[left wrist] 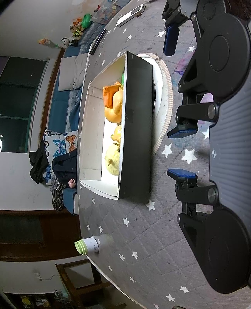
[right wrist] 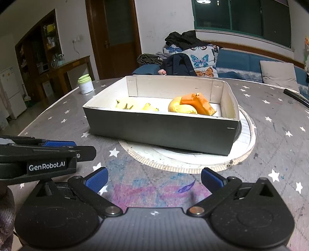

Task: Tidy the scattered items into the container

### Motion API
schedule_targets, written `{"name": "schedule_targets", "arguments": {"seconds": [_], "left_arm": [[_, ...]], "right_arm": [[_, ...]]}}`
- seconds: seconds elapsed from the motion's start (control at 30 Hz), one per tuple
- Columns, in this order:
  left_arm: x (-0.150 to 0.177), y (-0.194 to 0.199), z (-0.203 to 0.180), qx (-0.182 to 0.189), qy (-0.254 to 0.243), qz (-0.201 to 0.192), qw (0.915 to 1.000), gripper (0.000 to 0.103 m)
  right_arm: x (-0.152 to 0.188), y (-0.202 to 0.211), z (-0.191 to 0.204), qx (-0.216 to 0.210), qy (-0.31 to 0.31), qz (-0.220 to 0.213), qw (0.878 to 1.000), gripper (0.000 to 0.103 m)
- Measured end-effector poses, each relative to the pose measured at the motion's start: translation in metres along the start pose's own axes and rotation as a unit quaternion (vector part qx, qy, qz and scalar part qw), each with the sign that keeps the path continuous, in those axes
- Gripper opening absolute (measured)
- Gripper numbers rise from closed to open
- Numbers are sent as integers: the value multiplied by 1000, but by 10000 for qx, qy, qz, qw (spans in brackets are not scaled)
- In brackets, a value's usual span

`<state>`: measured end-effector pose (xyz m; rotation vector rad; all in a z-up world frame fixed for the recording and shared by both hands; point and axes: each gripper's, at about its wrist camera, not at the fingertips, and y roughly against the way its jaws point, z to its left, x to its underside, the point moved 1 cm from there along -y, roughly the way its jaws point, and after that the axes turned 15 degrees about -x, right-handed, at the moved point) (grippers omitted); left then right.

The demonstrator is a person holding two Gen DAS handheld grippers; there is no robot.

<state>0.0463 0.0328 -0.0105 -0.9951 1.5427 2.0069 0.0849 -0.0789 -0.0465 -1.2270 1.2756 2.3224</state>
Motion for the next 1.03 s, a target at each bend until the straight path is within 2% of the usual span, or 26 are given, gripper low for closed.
{"name": "schedule_targets", "arguments": {"seconds": [1.03], "left_arm": [[-27, -20, -18, 61, -227, 2, 9997, 37]], "right_arm": [[-20, -17, -17, -15, -100, 111, 9999, 103]]}}
